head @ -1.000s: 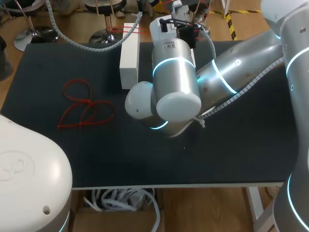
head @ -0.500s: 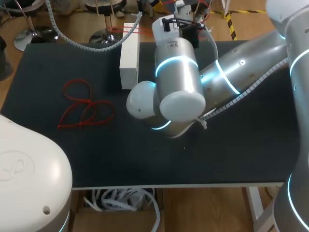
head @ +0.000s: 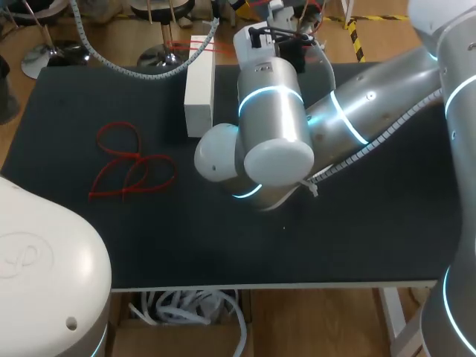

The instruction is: Grab the tape and strap the tape.

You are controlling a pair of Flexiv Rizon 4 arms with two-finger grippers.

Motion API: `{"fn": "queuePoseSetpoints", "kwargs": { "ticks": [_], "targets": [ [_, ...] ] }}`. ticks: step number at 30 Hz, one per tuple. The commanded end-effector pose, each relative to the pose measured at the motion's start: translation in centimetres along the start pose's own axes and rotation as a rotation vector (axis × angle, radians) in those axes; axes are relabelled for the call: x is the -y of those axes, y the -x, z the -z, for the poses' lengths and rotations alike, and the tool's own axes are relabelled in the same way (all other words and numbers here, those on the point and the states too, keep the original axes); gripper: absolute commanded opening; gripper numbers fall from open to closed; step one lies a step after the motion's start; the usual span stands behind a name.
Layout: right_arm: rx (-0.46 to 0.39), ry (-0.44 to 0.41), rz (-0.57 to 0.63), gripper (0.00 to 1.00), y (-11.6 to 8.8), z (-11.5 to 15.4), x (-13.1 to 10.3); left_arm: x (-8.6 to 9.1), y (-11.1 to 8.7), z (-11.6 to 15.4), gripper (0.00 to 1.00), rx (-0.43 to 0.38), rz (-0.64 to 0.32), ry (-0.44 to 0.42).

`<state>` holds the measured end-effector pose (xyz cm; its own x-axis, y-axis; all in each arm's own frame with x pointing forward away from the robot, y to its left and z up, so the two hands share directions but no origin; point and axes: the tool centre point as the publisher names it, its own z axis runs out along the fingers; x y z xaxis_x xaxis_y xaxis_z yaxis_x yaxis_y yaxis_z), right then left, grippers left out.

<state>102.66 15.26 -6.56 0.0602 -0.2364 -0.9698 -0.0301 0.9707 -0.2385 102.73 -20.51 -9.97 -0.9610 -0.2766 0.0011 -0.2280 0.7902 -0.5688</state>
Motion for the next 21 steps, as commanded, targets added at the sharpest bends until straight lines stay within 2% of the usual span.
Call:
{"fn": "queuePoseSetpoints", "kwargs": {
  "ticks": [1,21],
  "targets": [
    [-0.003,-0.004,0.005,0.0,0.03,-0.02,-0.32,0.06,0.0,0.04,0.0,-0.001,0.0,0.004],
    [-0.005,0.005,0.012,0.0,0.0,0.61,-0.94,0.06,0.0,0.04,0.0,-0.001,0.0,0.004]
  ]
}}
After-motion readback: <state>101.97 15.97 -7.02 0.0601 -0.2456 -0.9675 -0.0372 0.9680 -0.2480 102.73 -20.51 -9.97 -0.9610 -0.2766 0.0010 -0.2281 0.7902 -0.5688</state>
